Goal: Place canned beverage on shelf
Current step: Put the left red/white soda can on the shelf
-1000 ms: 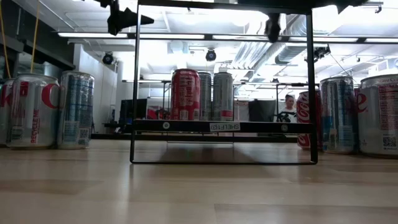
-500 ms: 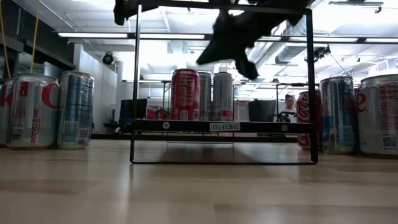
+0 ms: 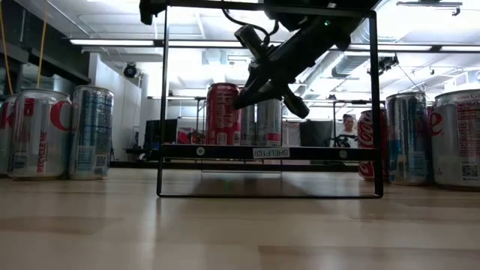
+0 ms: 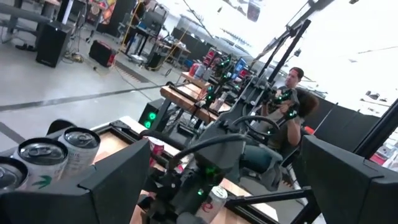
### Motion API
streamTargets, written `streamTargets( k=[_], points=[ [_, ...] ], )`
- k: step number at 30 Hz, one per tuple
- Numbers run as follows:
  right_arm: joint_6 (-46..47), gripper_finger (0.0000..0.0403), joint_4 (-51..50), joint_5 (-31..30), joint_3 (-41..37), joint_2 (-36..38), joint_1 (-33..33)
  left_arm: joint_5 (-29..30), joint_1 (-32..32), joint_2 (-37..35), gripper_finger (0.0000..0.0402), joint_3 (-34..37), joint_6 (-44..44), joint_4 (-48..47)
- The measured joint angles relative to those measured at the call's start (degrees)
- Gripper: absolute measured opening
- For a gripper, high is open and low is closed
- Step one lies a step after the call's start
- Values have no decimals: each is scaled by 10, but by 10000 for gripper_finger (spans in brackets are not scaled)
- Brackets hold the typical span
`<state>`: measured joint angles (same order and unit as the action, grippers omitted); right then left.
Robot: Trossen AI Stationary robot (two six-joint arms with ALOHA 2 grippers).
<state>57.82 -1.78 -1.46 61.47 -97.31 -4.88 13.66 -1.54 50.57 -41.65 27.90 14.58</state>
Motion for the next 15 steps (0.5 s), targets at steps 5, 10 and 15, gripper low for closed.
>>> streamTargets(
  k=[5,10,15],
  points=[
    [4,0,6,16,0,-8,-8,0,0,0,360,0,-4,4],
    [18,0,42,29,0,-36,-3,0,0,0,360,0,-5,5],
    [28,0,87,15,0,-57,-5,0,0,0,360,0,-6,6]
  ],
)
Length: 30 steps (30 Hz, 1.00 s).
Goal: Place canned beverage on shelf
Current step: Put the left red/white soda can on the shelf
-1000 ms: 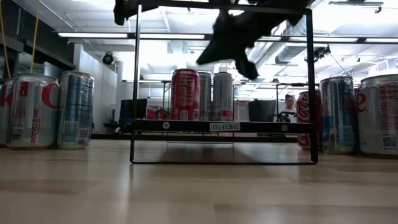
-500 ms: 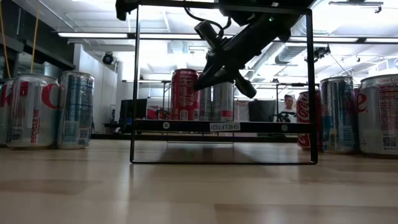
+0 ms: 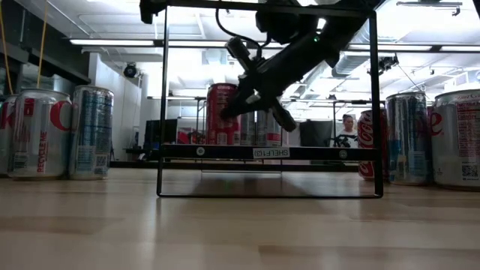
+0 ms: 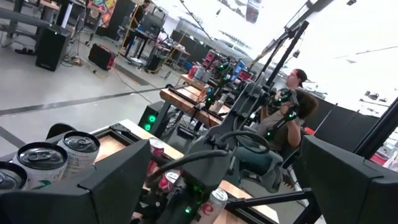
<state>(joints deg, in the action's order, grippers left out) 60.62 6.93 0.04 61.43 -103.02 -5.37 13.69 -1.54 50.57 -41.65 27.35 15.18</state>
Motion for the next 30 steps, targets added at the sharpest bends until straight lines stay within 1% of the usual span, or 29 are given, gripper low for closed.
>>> streamTargets(
  k=[4,8,16,24,28,30],
  points=[
    [-8,0,-2,-28,0,-2,-6,0,0,0,360,0,0,2],
    [-26,0,2,-35,0,-2,-22,4,0,0,360,0,-2,2],
    [-41,0,19,-35,0,-2,-45,7,-1,0,360,0,-15,2],
    [-41,0,46,-34,0,-2,-53,8,-19,0,360,0,-15,2],
    [-42,0,51,-29,0,-2,-52,8,-30,0,360,0,-15,2],
    [-61,0,50,-13,0,-1,-52,8,-35,0,360,0,-15,2]
  ],
)
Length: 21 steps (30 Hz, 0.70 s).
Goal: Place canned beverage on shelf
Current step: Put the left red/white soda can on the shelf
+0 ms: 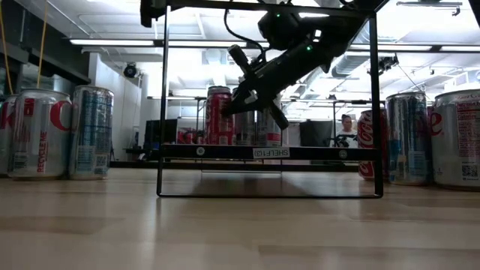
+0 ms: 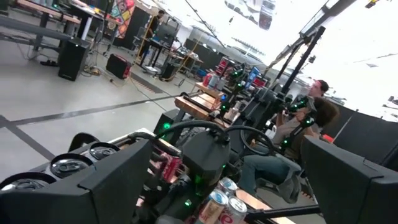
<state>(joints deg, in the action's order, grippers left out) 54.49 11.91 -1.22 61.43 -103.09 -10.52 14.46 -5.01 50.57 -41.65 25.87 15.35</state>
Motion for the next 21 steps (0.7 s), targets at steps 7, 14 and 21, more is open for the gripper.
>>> streamTargets(
  k=[7,14,21],
  points=[
    [-70,0,-123,4,0,31,0,0,-4,0,360,0,6,0],
    [-67,0,-132,-66,0,25,0,0,-4,0,360,0,10,0],
    [-52,0,-91,-78,0,7,0,-1,-4,0,360,0,11,11]
  ],
)
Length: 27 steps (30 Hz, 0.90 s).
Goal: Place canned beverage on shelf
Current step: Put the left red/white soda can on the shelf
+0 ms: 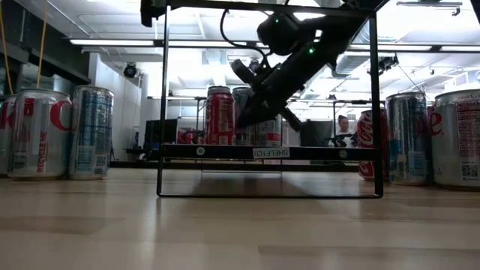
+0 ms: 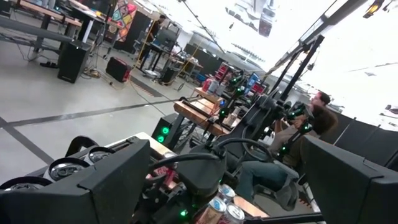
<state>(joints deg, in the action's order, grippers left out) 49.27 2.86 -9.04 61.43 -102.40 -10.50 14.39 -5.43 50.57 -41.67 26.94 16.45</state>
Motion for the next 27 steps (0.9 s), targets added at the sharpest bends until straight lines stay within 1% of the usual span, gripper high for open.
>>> streamTargets(
  k=[8,12,23,24,27],
  points=[
    [13,0,54,0,0,-15,0,0,0,0,360,0,0,0],
    [18,0,57,-11,0,-15,0,0,0,0,360,0,0,-1],
    [32,0,88,-13,0,-15,0,0,0,0,360,0,-1,-1],
    [27,0,86,-9,0,-15,0,0,0,0,360,0,-1,-1],
    [-3,0,59,32,0,-11,0,-4,0,0,360,0,-1,-2]
  ],
)
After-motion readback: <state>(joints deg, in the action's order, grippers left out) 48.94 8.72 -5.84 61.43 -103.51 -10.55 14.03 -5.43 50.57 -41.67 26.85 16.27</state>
